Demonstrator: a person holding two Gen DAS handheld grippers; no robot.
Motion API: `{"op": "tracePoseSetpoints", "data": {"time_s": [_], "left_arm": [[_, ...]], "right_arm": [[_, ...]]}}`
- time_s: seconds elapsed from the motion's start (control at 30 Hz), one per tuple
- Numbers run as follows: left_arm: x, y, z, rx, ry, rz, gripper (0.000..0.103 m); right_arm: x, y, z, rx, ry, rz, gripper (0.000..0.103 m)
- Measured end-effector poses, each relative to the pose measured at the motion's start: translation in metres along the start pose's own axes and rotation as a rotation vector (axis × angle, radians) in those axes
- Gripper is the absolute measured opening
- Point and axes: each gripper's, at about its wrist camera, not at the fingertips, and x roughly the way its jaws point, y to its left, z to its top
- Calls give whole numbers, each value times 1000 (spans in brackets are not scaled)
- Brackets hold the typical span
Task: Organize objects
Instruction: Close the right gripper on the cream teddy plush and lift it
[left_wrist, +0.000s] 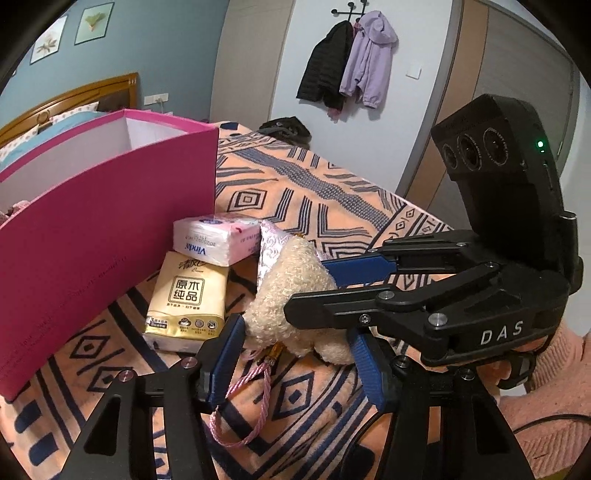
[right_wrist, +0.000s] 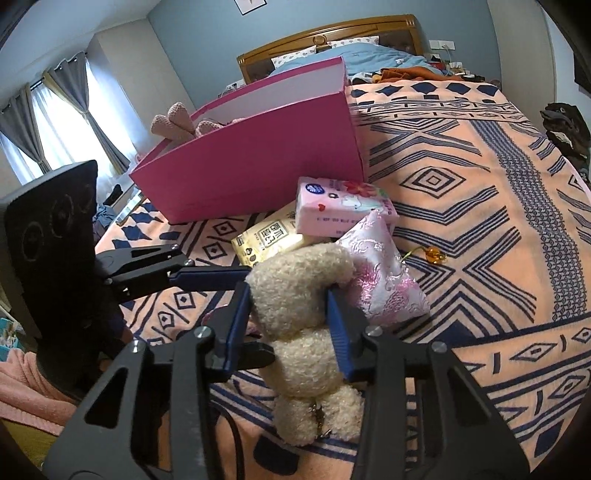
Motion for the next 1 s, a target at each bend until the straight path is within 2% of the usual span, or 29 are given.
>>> {"op": "tracePoseSetpoints", "data": {"time_s": [0.27, 0.37, 0.67, 0.77, 0.9, 0.97, 1.0], "left_arm": [[-18, 5, 4, -40, -44, -64, 58], [-23, 2, 4, -31, -57, -62, 58], [-26, 1, 4, -39, -60, -86, 58], [-25, 0, 7, -52, -61, -116, 58], [-22, -2, 10, -44, -59, -85, 57], [-19, 2, 11, -65, -49, -88, 53], [-18, 4, 12, -73, -46, -89, 47]], "right_arm": [[-14, 2, 5, 24, -42, 35, 43], [-17, 3, 9, 30, -58, 44, 43], [-23, 1, 19, 72, -112, 72, 42], [-23, 0, 23, 92, -119, 87, 42], [-18, 4, 26, 91, -116, 105, 42], [-16, 8, 27, 80, -116, 109, 42], [-16, 10, 28, 76, -117, 110, 42]]}}
